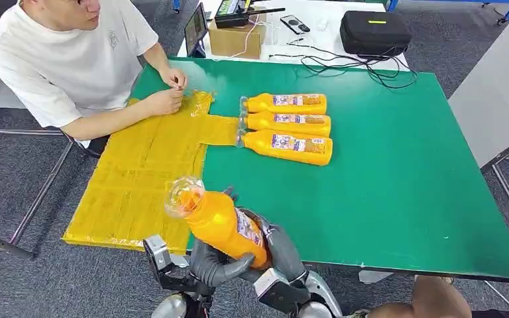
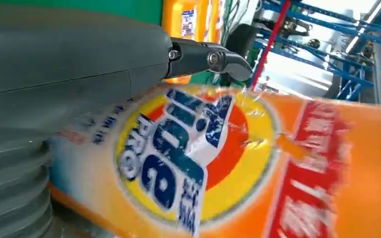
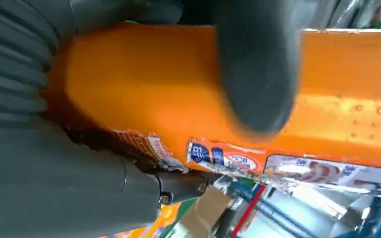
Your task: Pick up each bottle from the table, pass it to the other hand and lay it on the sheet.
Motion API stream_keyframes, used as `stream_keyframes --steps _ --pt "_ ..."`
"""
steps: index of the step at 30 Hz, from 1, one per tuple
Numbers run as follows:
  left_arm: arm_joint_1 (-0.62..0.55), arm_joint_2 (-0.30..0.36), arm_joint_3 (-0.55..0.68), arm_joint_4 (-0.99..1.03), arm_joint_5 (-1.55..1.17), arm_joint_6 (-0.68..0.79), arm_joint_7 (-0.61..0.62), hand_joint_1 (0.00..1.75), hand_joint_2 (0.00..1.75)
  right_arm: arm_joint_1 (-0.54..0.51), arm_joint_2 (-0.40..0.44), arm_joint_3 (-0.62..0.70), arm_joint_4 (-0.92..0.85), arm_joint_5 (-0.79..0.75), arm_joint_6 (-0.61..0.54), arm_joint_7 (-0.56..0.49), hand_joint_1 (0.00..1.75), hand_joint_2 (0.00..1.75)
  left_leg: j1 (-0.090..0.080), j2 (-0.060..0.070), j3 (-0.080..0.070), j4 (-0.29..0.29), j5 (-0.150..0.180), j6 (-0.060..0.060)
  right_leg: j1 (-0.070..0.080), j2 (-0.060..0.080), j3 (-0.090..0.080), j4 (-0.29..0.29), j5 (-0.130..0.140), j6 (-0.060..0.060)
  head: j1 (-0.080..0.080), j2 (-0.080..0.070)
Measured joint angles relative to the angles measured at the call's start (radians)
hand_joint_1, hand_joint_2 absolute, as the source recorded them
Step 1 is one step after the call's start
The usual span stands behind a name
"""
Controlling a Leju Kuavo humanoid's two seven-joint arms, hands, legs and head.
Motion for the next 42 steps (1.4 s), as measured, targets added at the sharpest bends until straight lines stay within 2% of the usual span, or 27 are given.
stream_keyframes --steps 9,15,16,17,18,19,21,22,23,26,31,39,42 --pt "0.0 -0.01 0.016 -0.005 -0.033 -0.042 -0.006 0.0 1.75 -0.044 0.0 0.035 0.04 -0.018 0.0 0.0 1.75 1.75 -0.001 0.0 0.0 0.0 0.0 0.0 -0.001 0.0 0.0 0.0 0.0 0.0 0.0 0.0" --pt "0.016 -0.009 0.037 -0.018 -0.038 -0.052 0.015 0.03 1.75 -0.092 0.0 0.055 0.124 0.033 0.0 0.011 1.75 1.75 0.0 0.0 0.0 0.0 0.0 0.0 0.0 0.0 0.0 0.0 0.0 0.0 0.0 0.0" --pt "0.019 -0.009 0.042 -0.018 -0.039 -0.051 0.014 1.59 1.75 -0.1 0.0 0.06 0.135 0.044 -0.001 0.018 1.75 1.75 0.0 0.001 0.0 0.0 0.0 0.0 0.0 0.0 0.0 0.0 0.0 0.0 0.0 0.0" --pt "0.021 -0.009 0.047 -0.017 -0.042 -0.051 0.013 1.75 1.75 -0.109 0.0 0.066 0.145 0.055 -0.002 0.023 1.75 1.75 0.0 0.001 0.0 0.0 0.0 0.0 0.0 0.0 0.0 0.0 0.0 0.0 0.0 0.0" --pt "0.022 -0.009 0.053 -0.017 -0.043 -0.051 0.013 1.75 1.75 -0.117 -0.001 0.072 0.153 0.067 -0.005 0.031 1.75 1.75 0.0 0.001 0.0 0.0 0.0 0.0 0.0 0.0 0.0 0.0 0.0 0.0 0.0 0.0" --pt "0.023 -0.009 0.057 -0.017 -0.045 -0.052 0.012 1.75 1.75 -0.124 -0.001 0.078 0.162 0.079 -0.009 0.039 1.48 1.75 0.0 0.001 0.0 0.0 0.0 0.0 0.0 0.0 0.0 0.0 0.0 0.0 0.0 0.0" --pt "0.025 -0.009 0.066 -0.017 -0.04 -0.052 0.018 1.75 1.75 -0.137 -0.002 0.089 0.174 0.107 -0.018 0.06 1.48 1.75 0.0 0.001 0.0 0.0 0.0 0.0 0.0 0.0 -0.001 0.0 0.0 0.0 0.0 0.0" --pt "0.028 -0.009 0.072 -0.017 -0.032 -0.056 0.023 1.75 1.75 -0.142 -0.003 0.093 0.179 0.118 -0.019 0.068 0.0 1.75 0.0 0.001 0.0 0.0 0.0 0.0 0.0 0.0 0.0 0.0 0.0 0.0 0.0 0.0" --pt "0.031 -0.009 0.077 -0.017 -0.021 -0.064 0.027 1.75 1.75 -0.146 -0.005 0.099 0.185 0.126 -0.019 0.074 0.0 0.0 0.0 0.001 0.0 0.0 0.0 0.0 0.0 0.0 -0.001 0.0 0.0 0.0 0.0 0.0" --pt "0.038 -0.009 0.093 -0.017 0.023 -0.105 0.041 1.75 1.75 -0.15 -0.01 0.112 0.197 0.13 -0.018 0.072 0.0 0.0 -0.001 0.001 0.0 0.0 0.0 0.0 -0.001 0.0 -0.001 0.0 0.0 0.0 0.0 0.0" --pt "0.058 0.007 0.114 -0.017 0.178 -0.273 0.058 1.75 1.75 -0.122 -0.023 0.132 0.174 0.134 -0.054 0.04 0.0 0.0 -0.001 0.002 0.0 0.0 0.0 0.0 -0.001 0.001 -0.001 0.0 0.0 0.0 0.0 0.0" --pt "0.064 0.012 0.118 -0.017 0.214 -0.304 0.074 1.75 1.75 -0.101 -0.037 0.14 0.139 0.119 -0.058 0.043 0.0 0.0 0.0 0.002 0.0 0.0 0.0 0.0 0.0 0.001 -0.001 0.0 0.0 0.0 0.0 0.0" --pt "0.049 0.001 0.121 -0.016 0.177 -0.241 0.103 1.75 1.75 -0.088 -0.037 0.132 0.125 0.116 -0.094 0.053 0.0 0.0 -0.001 0.002 0.0 0.0 0.0 0.0 -0.001 0.001 0.0 0.0 0.0 0.0 0.001 0.0"
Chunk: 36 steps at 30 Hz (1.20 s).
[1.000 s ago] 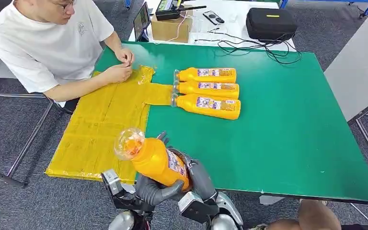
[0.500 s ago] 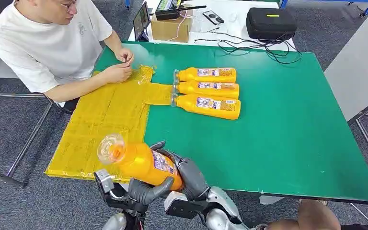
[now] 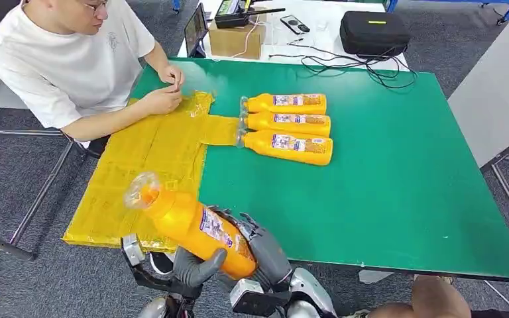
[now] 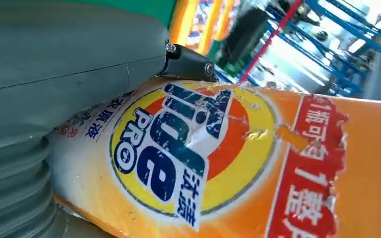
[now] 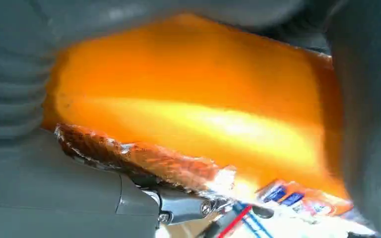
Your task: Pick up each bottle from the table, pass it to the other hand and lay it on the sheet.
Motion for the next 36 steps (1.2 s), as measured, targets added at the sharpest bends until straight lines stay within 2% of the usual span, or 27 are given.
stream_keyframes --steps 3,6,10,14,20,24,32,36 --pt "-0.009 -0.009 0.002 0.006 -0.054 0.066 0.004 1.75 1.75 0.016 0.0 -0.008 -0.013 0.001 -0.029 0.003 0.0 0.0 0.0 0.001 0.0 0.0 0.0 0.0 0.0 0.0 0.0 0.0 0.0 0.0 -0.001 0.0" --pt "-0.018 -0.009 0.006 0.011 -0.219 0.232 -0.012 1.75 1.75 0.046 0.003 -0.025 -0.027 0.003 -0.075 -0.002 0.0 0.0 0.0 -0.001 0.0 0.0 0.0 0.0 0.0 0.0 0.0 0.0 0.0 0.0 -0.001 0.0" --pt "-0.028 0.005 0.033 0.01 -0.601 0.489 -0.001 1.75 1.75 0.08 0.006 -0.05 -0.066 -0.007 -0.145 -0.036 0.0 0.0 0.0 0.001 0.0 0.0 0.0 0.0 0.001 0.0 -0.001 0.0 0.0 0.0 0.0 0.0" --pt "-0.047 0.028 0.1 0.015 -0.894 0.624 0.023 1.75 1.75 0.087 0.006 -0.069 -0.077 -0.044 -0.133 -0.089 0.0 0.0 0.001 0.001 0.0 0.0 0.0 -0.001 0.001 0.001 -0.001 0.0 0.0 0.0 0.0 0.0" --pt "-0.09 0.048 0.156 0.05 -1.071 0.72 0.027 1.75 1.75 0.084 0.018 -0.09 -0.075 -0.095 -0.12 -0.152 0.0 0.0 0.001 0.001 0.0 0.0 0.0 0.0 0.001 0.001 0.0 0.0 0.002 -0.003 -0.001 0.0" --pt "-0.152 0.061 0.175 0.122 -1.246 0.809 0.087 1.75 1.75 0.075 0.031 -0.1 -0.064 -0.138 -0.079 -0.183 0.0 0.0 0.001 0.001 0.0 0.0 0.001 0.0 0.001 0.001 0.0 0.0 0.002 -0.003 0.0 0.0" --pt "-0.379 0.129 0.192 0.479 -1.58 0.912 0.257 1.75 1.75 0.035 0.042 -0.099 -0.003 -0.189 -0.009 -0.219 0.0 0.0 0.001 0.003 0.001 0.0 0.002 -0.001 0.001 0.001 0.0 0.001 0.002 -0.003 -0.001 0.0" --pt "-0.469 0.167 0.2 0.63 -1.662 0.923 0.301 1.75 1.75 0.01 0.04 -0.089 0.037 -0.176 -0.027 -0.219 0.0 0.0 0.001 0.002 0.0 0.0 0.002 -0.001 0.001 0.001 0.0 0.001 0.002 -0.003 0.0 0.0"
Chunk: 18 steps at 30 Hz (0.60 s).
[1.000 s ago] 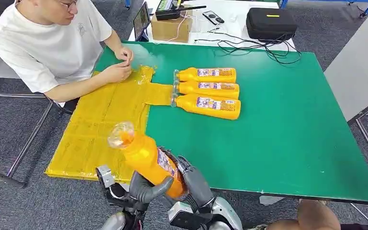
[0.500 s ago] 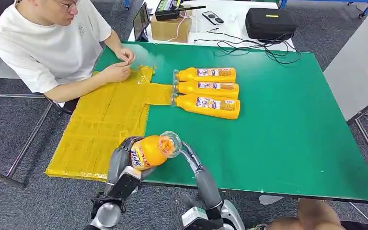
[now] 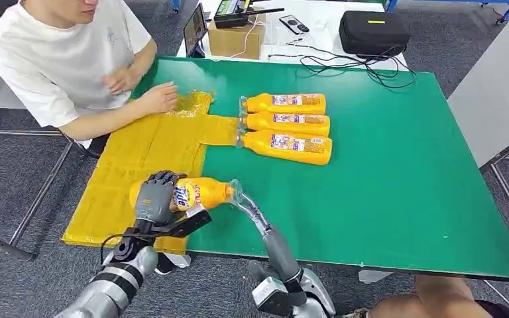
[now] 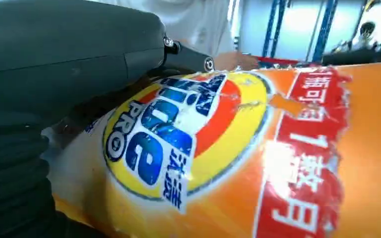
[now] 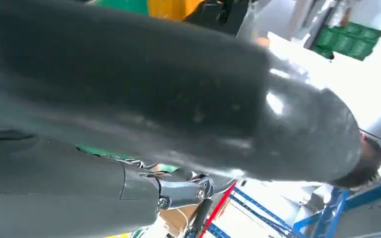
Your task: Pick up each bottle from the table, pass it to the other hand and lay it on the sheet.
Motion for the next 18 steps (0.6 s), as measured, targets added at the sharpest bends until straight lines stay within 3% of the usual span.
stream_keyframes --steps 9,10,14,15,16,18 --pt "-0.146 0.037 0.01 0.189 -0.088 -0.116 0.125 1.75 1.75 -0.034 -0.023 0.04 0.051 -0.037 -0.008 0.0 0.0 0.0 0.0 0.0 0.003 0.0 0.0 0.0 0.0 0.0 0.003 0.0 0.0 0.0 0.0 0.0" --pt "-0.156 0.042 0.01 0.198 -0.093 -0.122 0.131 1.41 0.0 -0.037 -0.024 0.042 0.053 -0.038 -0.008 0.0 0.0 0.0 0.0 0.0 0.004 0.0 0.0 0.0 0.0 0.0 0.004 0.0 0.0 0.0 0.0 0.0" --pt "-0.208 0.05 0.008 0.252 -0.123 -0.231 0.175 1.41 0.0 -0.057 -0.032 0.043 0.074 -0.047 0.0 0.0 0.0 0.0 0.0 -0.001 0.007 0.0 0.0 -0.001 0.0 0.0 0.007 0.0 0.0 0.0 0.0 0.0" --pt "-0.218 0.051 0.008 0.261 -0.123 -0.253 0.175 0.17 0.0 -0.061 -0.033 0.043 0.077 -0.047 0.002 0.0 0.0 0.0 0.0 -0.001 0.008 0.0 0.0 -0.001 0.0 0.0 0.008 0.0 0.0 0.0 0.0 0.0" --pt "-0.227 0.053 0.008 0.269 -0.123 -0.276 0.176 0.0 0.0 -0.064 -0.034 0.043 0.082 -0.048 0.001 0.0 0.0 0.0 0.0 -0.001 0.009 0.0 0.001 -0.001 0.0 0.0 0.009 0.0 0.0 0.0 0.0 0.0" --pt "-0.233 0.056 0.008 0.277 -0.123 -0.284 0.177 0.0 0.0 -0.065 -0.035 0.043 0.087 -0.048 0.001 0.0 0.0 0.0 0.0 0.0 0.011 0.0 0.001 -0.001 0.0 0.0 0.011 0.0 0.0 0.0 0.0 0.0"
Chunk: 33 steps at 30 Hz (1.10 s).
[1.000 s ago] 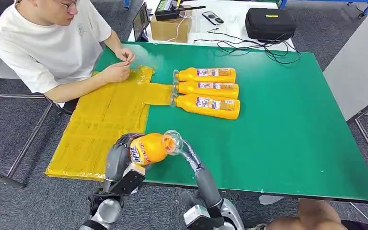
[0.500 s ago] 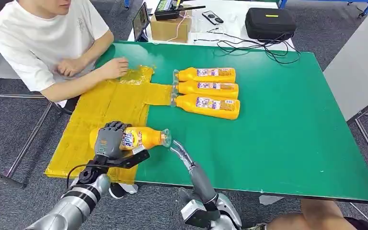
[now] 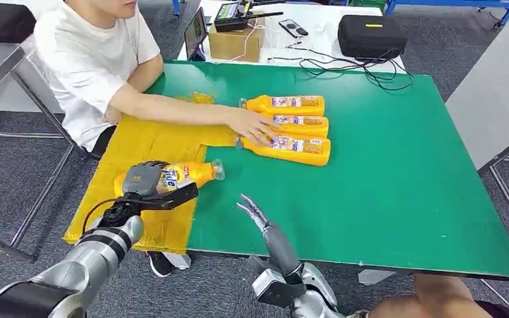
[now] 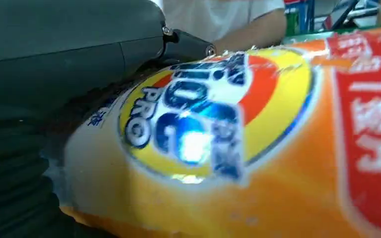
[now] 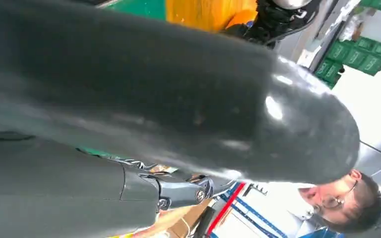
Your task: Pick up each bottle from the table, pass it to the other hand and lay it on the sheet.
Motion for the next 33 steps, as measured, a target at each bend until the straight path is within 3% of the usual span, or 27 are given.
stream_keyframes --steps 8,17,28,29,33 --pt "-0.044 0.002 0.015 0.017 0.068 -0.257 -0.079 0.0 0.0 -0.008 -0.004 0.0 0.016 -0.004 -0.003 0.0 0.0 0.0 -0.001 -0.004 0.002 0.0 0.0 0.0 -0.001 -0.002 0.004 0.0 0.0 0.0 0.0 0.0" --pt "-0.07 -0.008 0.053 0.022 0.158 -0.408 -0.199 0.0 0.0 -0.022 -0.017 0.002 0.028 -0.043 -0.032 0.0 0.0 0.0 -0.001 -0.004 0.006 0.0 0.0 0.0 -0.001 -0.001 0.007 0.0 0.0 0.0 0.0 0.0" --pt "-0.043 -0.064 0.183 -0.033 0.518 -0.501 -0.497 0.0 0.0 -0.046 -0.032 0.016 0.055 -0.079 -0.071 0.0 0.0 0.0 -0.001 -0.004 0.002 0.0 0.001 0.001 -0.001 -0.002 0.003 0.0 0.0 0.0 0.001 0.0" --pt "-0.032 -0.067 0.188 -0.054 0.544 -0.473 -0.514 0.0 1.75 -0.045 -0.033 0.02 0.055 -0.08 -0.076 0.0 0.0 0.0 -0.001 -0.004 0.001 0.0 0.001 0.001 -0.001 -0.002 0.002 0.0 0.0 0.0 0.0 0.0" --pt "0.0 -0.086 0.189 -0.155 0.621 -0.35 -0.538 0.0 1.75 -0.045 -0.035 0.028 0.055 -0.076 -0.091 0.0 0.0 0.0 -0.001 -0.004 -0.002 0.001 0.001 0.001 -0.001 -0.002 -0.001 0.0 0.0 0.0 0.0 0.0"
